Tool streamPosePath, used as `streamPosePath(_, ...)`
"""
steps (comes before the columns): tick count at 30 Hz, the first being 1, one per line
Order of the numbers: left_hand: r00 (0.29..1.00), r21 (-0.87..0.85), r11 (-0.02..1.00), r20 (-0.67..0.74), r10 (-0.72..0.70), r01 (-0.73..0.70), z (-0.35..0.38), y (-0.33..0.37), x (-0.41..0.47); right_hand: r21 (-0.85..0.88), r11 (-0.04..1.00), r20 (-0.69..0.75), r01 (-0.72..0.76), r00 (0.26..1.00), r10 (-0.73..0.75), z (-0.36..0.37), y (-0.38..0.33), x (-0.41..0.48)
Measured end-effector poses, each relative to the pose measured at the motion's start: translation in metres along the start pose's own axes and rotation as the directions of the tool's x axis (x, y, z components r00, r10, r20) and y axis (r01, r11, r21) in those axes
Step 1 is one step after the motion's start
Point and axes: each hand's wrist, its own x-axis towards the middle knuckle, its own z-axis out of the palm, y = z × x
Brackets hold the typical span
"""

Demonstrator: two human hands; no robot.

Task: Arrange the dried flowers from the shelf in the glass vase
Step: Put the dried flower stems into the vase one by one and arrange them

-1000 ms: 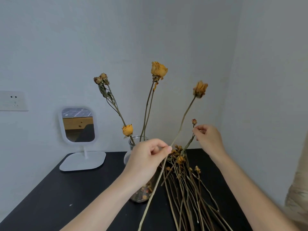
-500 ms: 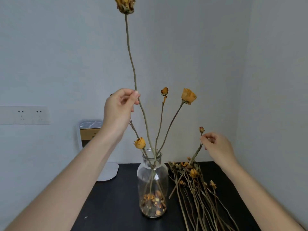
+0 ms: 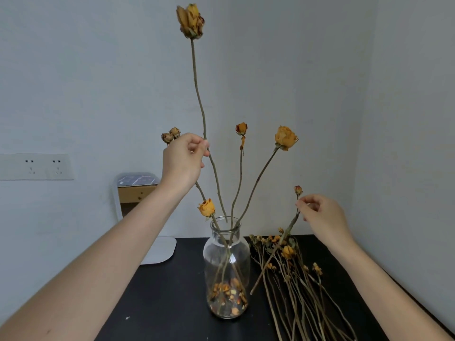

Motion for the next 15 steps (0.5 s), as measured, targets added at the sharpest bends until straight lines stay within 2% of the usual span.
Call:
streamPosePath(5,0.945,0.209,0.974,0.292,-0.147,0.088,0.008,-0.005,-0.004,0.014,1.000,0.010,0.005,1.000,-0.005,0.000,0.000,-0.001)
streamPosePath(7,0.940,0.256,0.961,0.292,-0.178,0.103,0.010,-0.005,-0.004,0.010,1.000,0.015,0.009,1.000,-0.009,0.001,0.000,-0.002)
streamPosePath(11,0.939,0.178,0.975,0.293,-0.181,0.132,0.011,0.001,0.000,-0.013,1.000,0.025,0.001,1.000,-0.001,0.003,0.002,-0.003)
streamPosePath(15,0.953,0.199,0.977,0.270,-0.134,0.081,0.014,0.004,0.005,-0.023,1.000,0.034,-0.001,0.999,0.002,0.005,0.004,-0.003)
